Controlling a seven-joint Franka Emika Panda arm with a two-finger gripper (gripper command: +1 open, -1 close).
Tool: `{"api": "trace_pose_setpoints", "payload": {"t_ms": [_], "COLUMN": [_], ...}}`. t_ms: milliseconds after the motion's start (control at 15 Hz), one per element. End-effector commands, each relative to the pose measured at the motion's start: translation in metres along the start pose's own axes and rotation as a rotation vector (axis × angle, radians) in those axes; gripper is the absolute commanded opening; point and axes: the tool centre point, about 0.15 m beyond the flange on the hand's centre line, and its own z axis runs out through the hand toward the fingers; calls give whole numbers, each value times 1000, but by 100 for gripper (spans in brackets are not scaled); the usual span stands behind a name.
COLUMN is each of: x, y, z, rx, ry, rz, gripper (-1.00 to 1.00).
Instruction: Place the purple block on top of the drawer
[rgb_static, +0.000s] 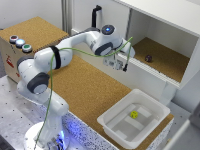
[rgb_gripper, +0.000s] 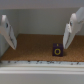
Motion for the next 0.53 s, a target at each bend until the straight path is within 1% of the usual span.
{"api": "trace_pose_setpoints", "payload": {"t_ms": [0, 200, 467], "x": [55, 64, 76], "y": [45, 55, 52], "z": [60, 78, 105], "rx": [98, 108, 90], "ry": [-94, -88, -110], "rz": [77, 85, 21], "gripper": [100, 100, 100]}}
